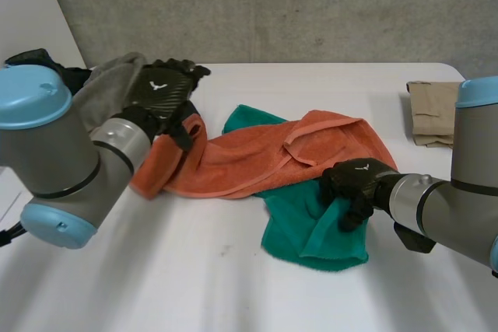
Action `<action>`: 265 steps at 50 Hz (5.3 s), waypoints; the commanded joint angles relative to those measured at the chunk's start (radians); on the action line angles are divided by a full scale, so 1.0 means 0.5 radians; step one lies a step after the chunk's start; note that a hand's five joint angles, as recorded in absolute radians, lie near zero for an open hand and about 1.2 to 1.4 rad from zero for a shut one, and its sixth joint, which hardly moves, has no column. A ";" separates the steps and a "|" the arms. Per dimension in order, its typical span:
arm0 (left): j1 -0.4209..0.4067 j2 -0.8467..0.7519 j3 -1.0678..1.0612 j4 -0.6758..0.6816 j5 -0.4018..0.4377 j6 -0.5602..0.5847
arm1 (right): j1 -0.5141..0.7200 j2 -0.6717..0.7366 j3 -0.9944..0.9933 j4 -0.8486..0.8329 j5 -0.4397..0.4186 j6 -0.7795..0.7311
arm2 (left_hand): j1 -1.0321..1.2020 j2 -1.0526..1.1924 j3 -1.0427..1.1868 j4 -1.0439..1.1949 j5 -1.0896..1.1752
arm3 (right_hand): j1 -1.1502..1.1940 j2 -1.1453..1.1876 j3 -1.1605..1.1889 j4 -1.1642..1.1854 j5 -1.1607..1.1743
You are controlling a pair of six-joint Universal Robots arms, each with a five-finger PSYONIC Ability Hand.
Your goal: Fold the laundry.
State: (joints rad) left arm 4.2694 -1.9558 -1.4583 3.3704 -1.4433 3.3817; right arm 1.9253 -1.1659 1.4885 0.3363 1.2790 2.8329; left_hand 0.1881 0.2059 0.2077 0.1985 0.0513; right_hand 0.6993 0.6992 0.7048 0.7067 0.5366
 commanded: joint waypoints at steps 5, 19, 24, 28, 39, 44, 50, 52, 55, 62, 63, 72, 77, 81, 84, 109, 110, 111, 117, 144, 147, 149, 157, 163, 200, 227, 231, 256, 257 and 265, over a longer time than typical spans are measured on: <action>-0.225 -0.398 0.627 -0.344 0.009 0.130 | 0.067 -0.273 0.155 -0.087 0.172 -0.134 | -0.027 -0.063 -0.066 -0.048 -0.103 | -1.049 -1.049 -1.060 -1.064 -1.073; -0.384 -1.184 1.643 -0.896 0.055 0.250 | -0.052 -0.469 0.333 -0.151 0.099 -0.144 | -0.027 -0.063 -0.066 -0.048 -0.103 | -1.049 -1.049 -1.060 -1.064 -1.073; -0.424 -1.396 1.953 -0.988 0.067 0.375 | -0.126 -0.457 0.379 -0.160 0.059 -0.159 | -0.027 -0.063 -0.066 -0.048 -0.103 | -1.049 -1.049 -1.060 -1.064 -1.073; -0.449 -1.552 2.168 -1.102 0.030 0.532 | -0.169 -0.445 0.416 -0.203 0.022 -0.199 | 0.068 0.032 0.029 0.047 -0.008 | -1.049 -1.049 -1.060 -1.064 -1.073; -0.473 -1.476 2.374 -1.185 -0.227 0.646 | -0.218 -0.399 0.419 -0.265 0.016 -0.291 | 2.416 2.381 2.377 2.396 2.341 | -1.049 -1.049 -1.060 -1.064 -1.073; -0.333 -1.050 2.169 -0.699 -0.574 0.425 | -0.197 -0.377 0.416 -0.271 0.019 -0.297 | 2.416 2.381 2.377 2.396 2.341 | -1.049 -1.049 -1.060 -1.064 -1.073; -0.017 -0.786 2.024 -0.310 -0.571 0.394 | -0.148 -0.356 0.425 -0.268 0.022 -0.303 | 2.416 2.381 2.377 2.396 2.341 | -1.049 -1.049 -1.060 -1.064 -1.073; 0.142 -0.794 2.067 -0.316 -0.617 0.425 | -0.129 -0.356 0.431 -0.268 0.025 -0.309 | 2.416 2.381 2.377 2.396 2.341 | -1.049 -1.049 -1.060 -1.064 -1.073; 0.281 -0.844 2.134 -0.344 -0.669 0.452 | -0.117 -0.353 0.431 -0.268 0.028 -0.312 | 2.416 2.381 2.377 2.396 2.341 | -1.049 -1.049 -1.060 -1.064 -1.073; 0.591 -1.021 2.239 -0.390 -0.835 0.550 | -0.086 -0.331 0.431 -0.268 0.028 -0.328 | 2.416 2.381 2.377 2.396 2.341 | -1.049 -1.049 -1.060 -1.064 -1.073; 0.643 -1.055 2.242 -0.375 -0.905 0.560 | -0.077 -0.319 0.435 -0.265 0.031 -0.337 | 2.416 2.381 2.377 2.396 2.341 | -1.049 -1.049 -1.060 -1.064 -1.073; 0.573 -1.142 2.077 -0.338 -0.869 0.640 | -0.037 -0.255 0.410 -0.259 0.044 -0.401 | 0.615 0.579 0.576 0.594 0.540 | -1.049 -1.049 -1.060 -1.064 -1.073; 0.426 -0.961 1.837 -0.307 -0.774 0.637 | -0.043 -0.267 0.373 -0.222 0.068 -0.401 | -0.027 -0.063 -0.066 -0.048 -0.103 | -1.049 -1.049 -1.060 -1.064 -1.073; 0.309 -0.761 1.586 -0.301 -0.679 0.630 | -0.043 -0.322 0.330 -0.148 0.102 -0.407 | -0.027 -0.063 -0.066 -0.048 -0.103 | -1.049 -1.049 -1.060 -1.064 -1.073; 0.205 -0.617 1.350 -0.316 -0.611 0.612 | -0.025 -0.347 0.284 -0.118 0.102 -0.426 | -0.027 -0.063 -0.066 -0.048 -0.103 | -1.049 -1.049 -1.060 -1.064 -1.073; -0.160 -0.325 0.594 -0.466 -0.135 0.087 | 0.239 -0.159 -0.283 -0.096 0.173 -0.589 | -0.027 -0.063 -0.066 -0.048 -0.103 | 1.394 1.394 1.383 1.379 1.370; -0.160 -0.304 0.588 -0.506 -0.126 0.072 | 0.251 -0.172 -0.289 -0.102 0.154 -0.555 | -0.027 -0.063 -0.066 -0.048 -0.103 | 1.394 1.394 1.383 1.379 1.370; -0.160 -0.255 0.570 -0.576 -0.129 0.032 | 0.282 -0.166 -0.296 -0.111 0.133 -0.497 | -0.027 -0.063 -0.066 -0.048 -0.103 | 1.394 1.394 1.383 1.379 1.370; -0.099 0.009 0.441 -0.678 -0.236 -0.133 | 0.496 -0.034 -0.332 -0.124 0.123 -0.319 | -0.027 -0.063 -0.066 -0.048 -0.103 | 1.394 1.394 1.383 1.379 1.370; -0.105 0.328 0.146 -0.951 -0.393 -0.183 | 0.356 0.371 -1.222 0.410 0.016 -0.398 | -0.027 -0.063 -0.066 -0.048 -0.103 | -1.049 -1.049 -1.060 -1.064 -1.073; -0.237 0.282 0.137 -0.994 -0.411 -0.195 | 0.294 0.524 -1.345 0.465 -0.097 -0.661 | -0.027 -0.063 -0.066 -0.048 -0.103 | -1.049 -1.049 -1.060 -1.064 -1.073; -0.337 0.197 0.146 -1.022 -0.430 -0.201 | 0.264 0.634 -1.412 0.463 -0.149 -0.875 | -0.027 -0.063 -0.066 -0.048 -0.103 | -1.049 -1.049 -1.060 -1.064 -1.073; -0.586 -0.226 0.299 -1.031 -0.610 -0.281 | 0.218 1.003 -1.624 0.254 -0.272 -1.383 | -0.027 -0.063 -0.066 -0.048 -0.103 | -1.049 -1.049 -1.060 -1.064 -1.073; -0.639 -0.494 0.474 -0.930 -0.740 -0.302 | 0.224 1.163 -1.676 0.046 -0.343 -1.319 | -0.027 -0.063 -0.066 -0.048 -0.103 | -1.049 -1.049 -1.060 -1.064 -1.073; -0.212 -0.298 1.043 0.015 -0.921 0.189 | -0.019 0.584 -1.410 -0.811 0.544 -0.585 | 2.416 2.381 2.377 2.396 2.341 | 1.394 1.394 1.383 1.379 1.370; -0.366 -0.194 -0.053 -0.448 -0.792 0.339 | -0.230 0.099 -0.320 -0.203 0.041 -0.742 | 2.416 2.381 2.377 2.396 2.341 | 1.394 1.394 1.383 1.379 1.370; -0.467 -0.059 -0.084 -0.715 -0.669 0.363 | -0.178 -0.043 -0.332 -0.216 0.034 -0.681 | 0.133 0.098 0.094 0.112 0.058 | 1.394 1.394 1.383 1.379 1.370; -0.338 -0.886 1.716 -1.111 0.088 0.047 | 0.156 -0.859 -0.179 -0.854 -0.509 -0.073 | -0.027 -0.063 -0.066 -0.048 -0.103 | 1.394 1.394 1.383 1.379 1.370; -0.369 -1.014 1.839 -1.217 0.158 0.047 | 0.162 -0.883 -0.191 -0.863 -0.503 -0.018 | -0.027 -0.063 -0.066 -0.048 -0.103 | 1.394 1.394 1.383 1.379 1.370; -0.430 -1.273 2.122 -1.822 0.340 0.161 | -0.009 -0.727 -0.292 -0.900 -0.460 0.090 | 1.931 1.896 1.892 1.911 1.856 | 1.394 1.394 1.383 1.379 1.370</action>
State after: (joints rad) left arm 4.0660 -2.5233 -0.4755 2.6608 -1.3320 3.4158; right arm 1.9929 -1.6026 1.3823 -0.1044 1.0294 2.8514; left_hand 0.4032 0.3864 0.3857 0.3795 0.2057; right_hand 1.1226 1.1690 1.1846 1.1962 0.9888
